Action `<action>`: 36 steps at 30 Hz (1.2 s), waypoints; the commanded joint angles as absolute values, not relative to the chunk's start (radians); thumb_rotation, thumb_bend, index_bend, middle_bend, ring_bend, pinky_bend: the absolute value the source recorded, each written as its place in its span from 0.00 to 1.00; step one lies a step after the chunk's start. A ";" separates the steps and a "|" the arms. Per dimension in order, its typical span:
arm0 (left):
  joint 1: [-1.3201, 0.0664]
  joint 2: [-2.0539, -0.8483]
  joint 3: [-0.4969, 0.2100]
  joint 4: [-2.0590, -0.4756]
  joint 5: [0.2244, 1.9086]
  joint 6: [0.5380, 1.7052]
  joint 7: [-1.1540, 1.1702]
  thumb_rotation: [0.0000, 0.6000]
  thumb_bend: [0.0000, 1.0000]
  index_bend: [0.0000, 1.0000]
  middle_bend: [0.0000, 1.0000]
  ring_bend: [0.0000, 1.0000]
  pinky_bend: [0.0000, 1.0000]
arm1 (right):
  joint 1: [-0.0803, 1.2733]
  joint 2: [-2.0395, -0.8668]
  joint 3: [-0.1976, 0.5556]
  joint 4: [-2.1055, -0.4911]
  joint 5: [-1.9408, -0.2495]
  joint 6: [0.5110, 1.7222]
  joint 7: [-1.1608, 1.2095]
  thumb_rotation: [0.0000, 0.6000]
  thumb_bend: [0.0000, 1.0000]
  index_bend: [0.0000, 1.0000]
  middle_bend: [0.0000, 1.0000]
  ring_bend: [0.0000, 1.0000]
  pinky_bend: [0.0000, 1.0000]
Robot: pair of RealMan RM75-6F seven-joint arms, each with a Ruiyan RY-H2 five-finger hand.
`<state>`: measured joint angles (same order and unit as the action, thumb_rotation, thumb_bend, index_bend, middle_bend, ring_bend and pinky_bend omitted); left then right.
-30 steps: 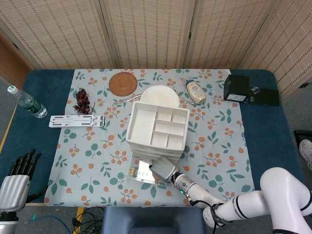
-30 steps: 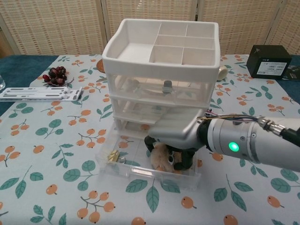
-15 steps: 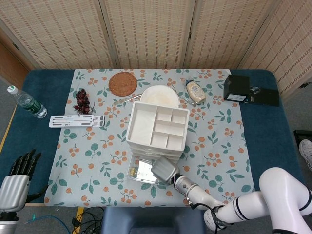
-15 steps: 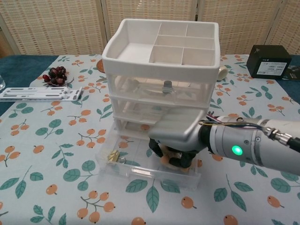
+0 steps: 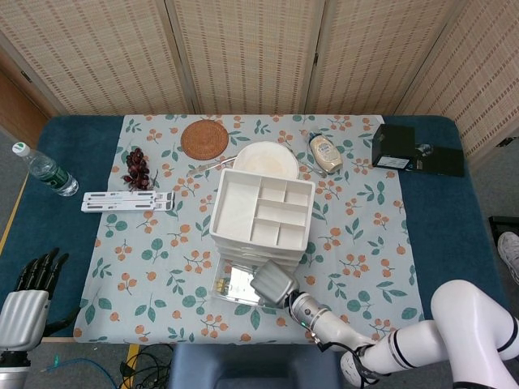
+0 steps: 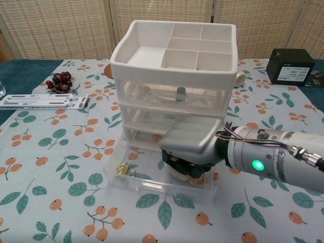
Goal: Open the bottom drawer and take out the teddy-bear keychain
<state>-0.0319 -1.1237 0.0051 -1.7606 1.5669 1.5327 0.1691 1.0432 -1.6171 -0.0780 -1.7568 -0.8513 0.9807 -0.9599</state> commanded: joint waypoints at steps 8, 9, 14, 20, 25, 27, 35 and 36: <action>-0.030 -1.125 0.005 -1.756 1.566 1.535 0.166 1.00 0.20 0.05 0.00 0.01 0.07 | 1.019 -1.600 -0.075 -1.790 -0.931 1.027 -0.947 1.00 0.80 0.77 1.00 1.00 1.00; -0.029 -1.124 0.006 -1.755 1.567 1.536 0.165 1.00 0.20 0.05 0.00 0.01 0.07 | 1.015 -1.597 -0.076 -1.794 -0.945 1.034 -0.946 1.00 0.80 0.77 1.00 1.00 1.00; -0.030 -1.124 0.005 -1.755 1.568 1.536 0.164 1.00 0.20 0.05 0.00 0.01 0.07 | 0.987 -1.573 -0.090 -1.816 -1.045 1.084 -0.945 1.00 0.80 0.77 1.00 1.00 1.00; -0.032 -1.124 0.004 -1.757 1.570 1.535 0.167 1.00 0.20 0.05 0.00 0.01 0.07 | 0.939 -1.511 -0.099 -1.886 -1.149 1.133 -0.892 1.00 0.80 0.77 1.00 1.00 1.00; -0.035 -1.125 0.003 -1.760 1.571 1.532 0.172 1.00 0.20 0.05 0.00 0.01 0.07 | 0.889 -1.434 -0.119 -1.952 -1.245 1.181 -0.841 1.00 0.80 0.77 1.00 1.00 1.00; -0.037 -1.125 0.003 -1.762 1.572 1.528 0.175 1.00 0.20 0.05 0.00 0.01 0.07 | 0.864 -1.400 -0.130 -1.973 -1.289 1.205 -0.817 1.00 0.80 0.77 1.00 1.00 1.00; -0.044 -1.128 0.003 -1.766 1.572 1.517 0.183 1.00 0.20 0.05 0.00 0.01 0.07 | 0.765 -1.293 -0.186 -2.012 -1.411 1.260 -0.748 1.00 0.80 0.77 1.00 1.00 1.00; -0.045 -1.127 0.003 -1.767 1.573 1.517 0.185 1.00 0.20 0.05 0.00 0.01 0.07 | 0.755 -1.283 -0.192 -2.016 -1.417 1.261 -0.749 1.00 0.80 0.77 1.00 1.00 1.00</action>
